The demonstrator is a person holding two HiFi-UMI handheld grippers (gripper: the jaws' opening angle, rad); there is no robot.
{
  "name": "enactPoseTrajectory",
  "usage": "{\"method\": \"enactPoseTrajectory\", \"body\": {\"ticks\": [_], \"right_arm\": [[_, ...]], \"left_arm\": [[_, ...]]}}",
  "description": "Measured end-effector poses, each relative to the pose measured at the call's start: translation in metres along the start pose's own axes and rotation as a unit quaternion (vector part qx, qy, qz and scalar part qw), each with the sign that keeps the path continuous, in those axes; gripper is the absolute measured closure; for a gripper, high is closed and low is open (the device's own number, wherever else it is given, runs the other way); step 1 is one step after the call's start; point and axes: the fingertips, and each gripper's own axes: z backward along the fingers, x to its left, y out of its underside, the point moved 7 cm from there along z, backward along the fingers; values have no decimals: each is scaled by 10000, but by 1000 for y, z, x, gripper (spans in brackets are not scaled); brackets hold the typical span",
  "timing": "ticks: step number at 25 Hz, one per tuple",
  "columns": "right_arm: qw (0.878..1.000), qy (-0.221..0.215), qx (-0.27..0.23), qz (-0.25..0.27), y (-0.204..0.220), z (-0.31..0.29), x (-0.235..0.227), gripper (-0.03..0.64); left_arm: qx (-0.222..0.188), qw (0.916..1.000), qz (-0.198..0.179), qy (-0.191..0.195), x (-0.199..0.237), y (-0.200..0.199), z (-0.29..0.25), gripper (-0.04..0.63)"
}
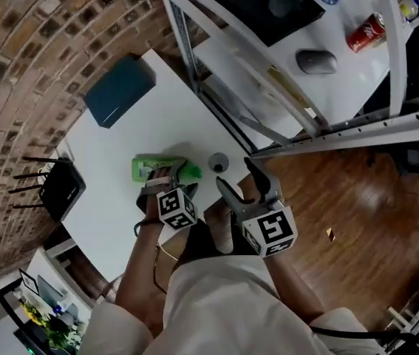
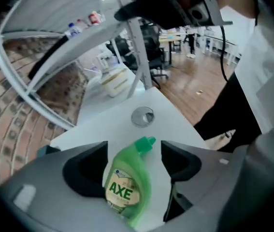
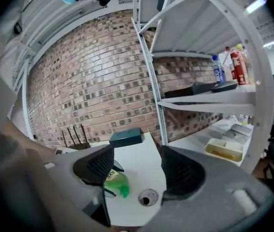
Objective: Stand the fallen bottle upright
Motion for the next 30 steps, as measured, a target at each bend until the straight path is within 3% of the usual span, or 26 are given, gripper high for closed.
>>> {"method": "enactPoseTrajectory", "body": {"ticks": [2, 5, 7, 8, 9, 10, 11, 13, 19, 23, 26, 30], "right_arm": [[9997, 227, -20, -4, 0, 8, -2, 322], [9984, 550, -32, -83, 5, 18, -5, 322], [9969, 761, -13, -190, 10, 26, -8, 322], [9962, 843, -14, -226, 12, 29, -10, 322], [9956, 906, -25, -243, 13, 31, -10, 322], [9952, 951, -44, -247, 12, 33, -11, 323], [9949, 978, -73, -242, 11, 34, -10, 322], [9948, 985, -143, -212, 6, 33, -9, 322], [9963, 837, -205, -19, -6, 29, 4, 322], [9973, 687, -227, 158, -18, 23, 9, 322], [9977, 542, -286, 289, -29, 16, 13, 323], [9980, 268, -339, 463, -42, 0, 26, 323]], "left_arm": [[228, 9952, -809, 498, -5, 7, -21, 198], [427, 9745, -1962, 1004, -10, 14, -42, 198], [426, 9632, -2349, 1236, -11, 11, -48, 211], [402, 9607, -2430, 1276, -11, 8, -49, 183], [354, 9599, -2473, 1269, -10, 5, -49, 175], [278, 9602, -2493, 1233, -10, 2, -49, 212], [196, 9608, -2490, 1201, -10, -1, -49, 340], [133, 9615, -2455, 1230, -12, -5, -52, 401], [124, 9584, -2606, 1157, -12, -7, -50, 425], [22, 9640, -2498, 911, -11, -5, -37, 433], [-249, 9739, -2200, 493, 1, -7, -13, 436], [-728, 9869, -1412, -285, 32, -6, 40, 439]]}}
